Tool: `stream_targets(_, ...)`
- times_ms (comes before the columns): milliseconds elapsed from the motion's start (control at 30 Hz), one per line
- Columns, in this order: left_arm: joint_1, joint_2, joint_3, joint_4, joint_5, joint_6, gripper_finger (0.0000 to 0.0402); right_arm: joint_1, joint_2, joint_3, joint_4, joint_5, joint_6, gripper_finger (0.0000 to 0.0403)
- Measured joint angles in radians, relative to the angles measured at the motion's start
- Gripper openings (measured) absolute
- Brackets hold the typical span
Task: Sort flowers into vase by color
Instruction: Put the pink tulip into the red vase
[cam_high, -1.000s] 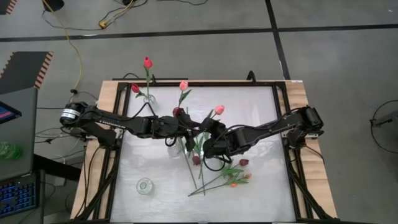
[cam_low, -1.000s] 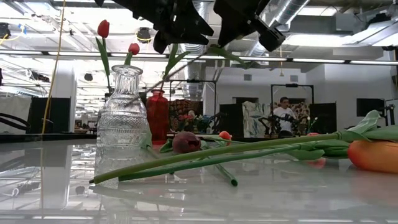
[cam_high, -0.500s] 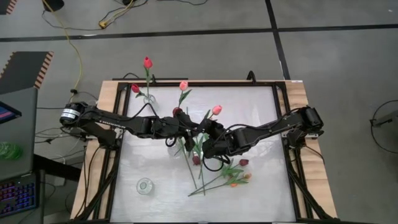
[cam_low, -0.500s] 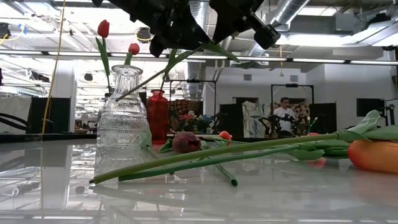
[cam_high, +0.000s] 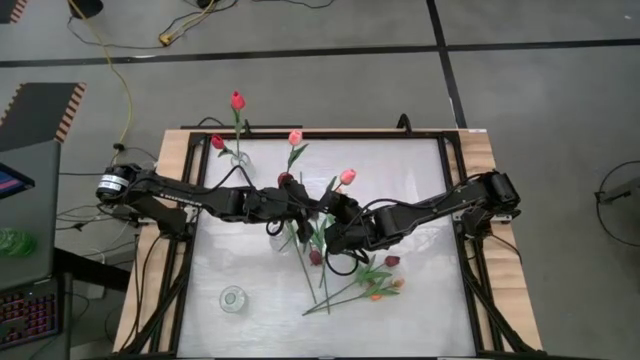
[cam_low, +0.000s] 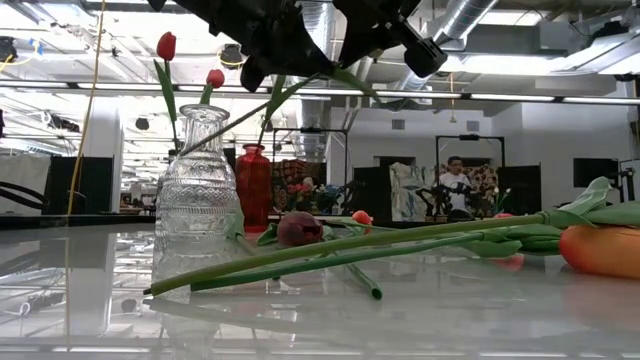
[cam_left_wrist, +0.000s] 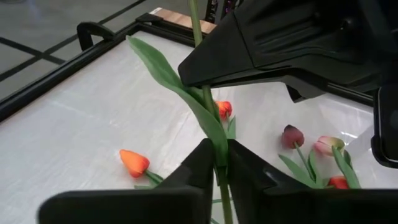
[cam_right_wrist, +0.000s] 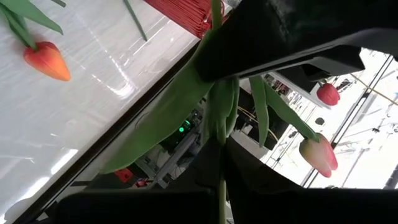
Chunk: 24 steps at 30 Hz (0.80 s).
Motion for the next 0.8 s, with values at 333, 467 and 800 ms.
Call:
stream_targets(333,0.0,0.0,0.0,0.0,0.0,-0.001,0.0007,0.0,0.0,0.0,0.001,0.0,0.0,0.004)
stream_targets(467,0.0,0.0,0.0,0.0,0.001,0.0,0.0002,0.0,0.0,0.0,0.001,0.0,0.0,0.004)
stream_targets(800,0.0,0.0,0.0,0.004,0.009,0.0,0.0002,-0.001,0.0,0.0,0.005,-0.008,0.004,0.0071)
